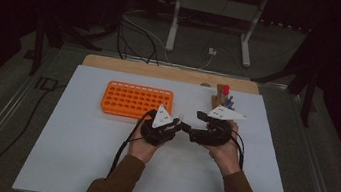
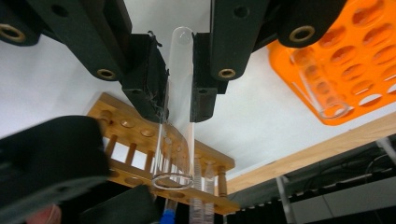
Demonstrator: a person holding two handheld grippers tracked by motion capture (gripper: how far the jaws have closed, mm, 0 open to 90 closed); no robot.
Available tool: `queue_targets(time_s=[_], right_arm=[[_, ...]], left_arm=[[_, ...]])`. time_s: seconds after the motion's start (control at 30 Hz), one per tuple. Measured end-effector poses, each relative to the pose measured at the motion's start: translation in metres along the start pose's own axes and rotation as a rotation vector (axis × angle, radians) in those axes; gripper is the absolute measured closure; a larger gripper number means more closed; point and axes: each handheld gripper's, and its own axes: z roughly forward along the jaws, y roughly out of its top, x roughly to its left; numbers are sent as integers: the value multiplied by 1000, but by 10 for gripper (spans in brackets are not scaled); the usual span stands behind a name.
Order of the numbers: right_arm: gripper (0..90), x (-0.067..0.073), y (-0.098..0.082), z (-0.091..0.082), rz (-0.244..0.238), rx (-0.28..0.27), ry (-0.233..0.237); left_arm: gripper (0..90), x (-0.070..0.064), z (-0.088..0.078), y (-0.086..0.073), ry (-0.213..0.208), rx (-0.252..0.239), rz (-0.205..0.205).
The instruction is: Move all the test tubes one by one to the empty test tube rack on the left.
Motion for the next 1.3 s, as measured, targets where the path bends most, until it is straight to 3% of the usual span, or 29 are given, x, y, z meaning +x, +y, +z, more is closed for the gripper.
queue_targets(time_s=[0.27,0.4,0.77,1.3], right_arm=[[33,-5,-13,-8,13,-8,-37],[4,-7,-19,-14,16,-21,-50],[1,-11,-31,-32,13,-58,-108],[1,-21,-39,-46,45,-72,-125]], left_arm=[[758,11,-4,0,29,-8,-19],[758,16,-6,0,42,-11,-31],[756,38,-13,-1,94,-28,-55],[756,61,-5,-1,195,-17,-60]])
